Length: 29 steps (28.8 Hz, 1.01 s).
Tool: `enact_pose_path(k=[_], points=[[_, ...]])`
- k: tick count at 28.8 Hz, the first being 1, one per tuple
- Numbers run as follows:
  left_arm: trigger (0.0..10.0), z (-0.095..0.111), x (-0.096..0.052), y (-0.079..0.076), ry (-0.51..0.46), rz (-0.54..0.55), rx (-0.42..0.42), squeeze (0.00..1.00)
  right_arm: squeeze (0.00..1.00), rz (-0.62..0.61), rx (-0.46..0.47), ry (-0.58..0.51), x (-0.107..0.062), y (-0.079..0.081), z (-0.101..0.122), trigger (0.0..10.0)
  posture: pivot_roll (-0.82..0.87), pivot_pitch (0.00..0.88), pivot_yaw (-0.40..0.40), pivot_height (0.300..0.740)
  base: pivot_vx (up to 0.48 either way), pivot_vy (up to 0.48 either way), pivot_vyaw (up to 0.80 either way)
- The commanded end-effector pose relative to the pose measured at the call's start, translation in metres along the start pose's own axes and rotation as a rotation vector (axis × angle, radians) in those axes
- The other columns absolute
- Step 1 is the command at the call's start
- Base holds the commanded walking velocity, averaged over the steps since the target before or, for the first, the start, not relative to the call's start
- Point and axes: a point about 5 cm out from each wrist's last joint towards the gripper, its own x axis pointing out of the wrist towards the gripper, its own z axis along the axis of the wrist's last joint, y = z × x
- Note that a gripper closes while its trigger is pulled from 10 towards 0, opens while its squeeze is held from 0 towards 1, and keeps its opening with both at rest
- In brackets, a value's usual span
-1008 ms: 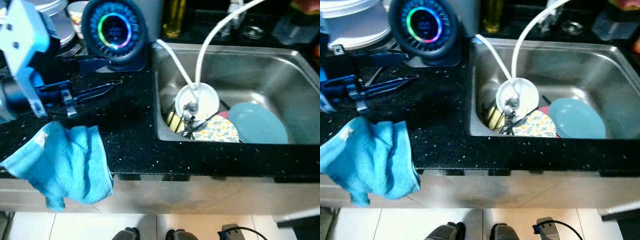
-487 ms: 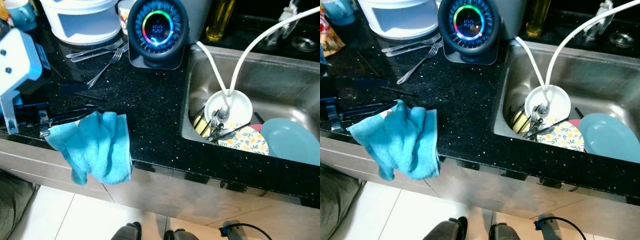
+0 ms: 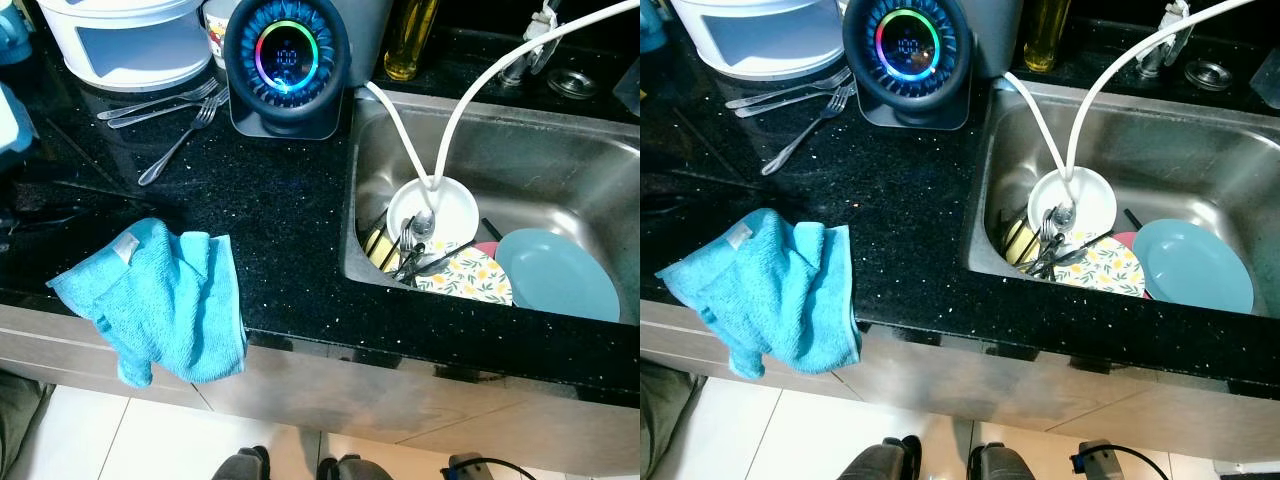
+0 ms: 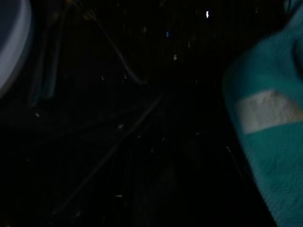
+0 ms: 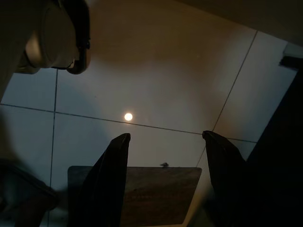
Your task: Kitchen organization
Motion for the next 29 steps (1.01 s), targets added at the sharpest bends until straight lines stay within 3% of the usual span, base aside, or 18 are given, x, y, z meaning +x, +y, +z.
enact_pose_path(k=[1, 8, 15, 23, 29], points=[[10.0, -0.002, -0.007, 0.003, 0.055, -0.037, 0.035, 0.00, 0.00, -0.013, 0.002, 0.050, -0.003, -0.003, -0.015, 10.0, 0.10, 0.199, -0.050, 0.740, 0.000, 0.000, 0.00], [10.0, -0.001, -0.013, 0.021, 0.024, -0.118, 0.086, 0.00, 0.00, -0.030, -0.008, 0.065, -0.004, -0.009, -0.021, 10.0, 0.10, 0.210, -0.057, 0.740, 0.000, 0.000, 0.00], [10.0, 0.003, -0.009, 0.043, -0.010, -0.043, 0.126, 0.00, 0.00, -0.039, -0.015, 0.070, -0.005, -0.012, -0.023, 10.0, 0.09, 0.220, -0.059, 0.740, 0.000, 0.000, 0.00], [10.0, -0.005, 0.003, 0.049, 0.013, -0.086, 0.112, 0.00, 0.00, -0.051, -0.025, 0.084, -0.007, -0.017, -0.029, 10.0, 0.07, 0.240, -0.066, 0.740, 0.000, 0.000, 0.00], [10.0, -0.001, 0.010, 0.057, 0.003, -0.079, 0.119, 0.00, 0.00, -0.061, -0.027, 0.093, -0.009, -0.022, -0.035, 10.0, 0.05, 0.256, -0.066, 0.740, 0.000, 0.000, 0.00]])
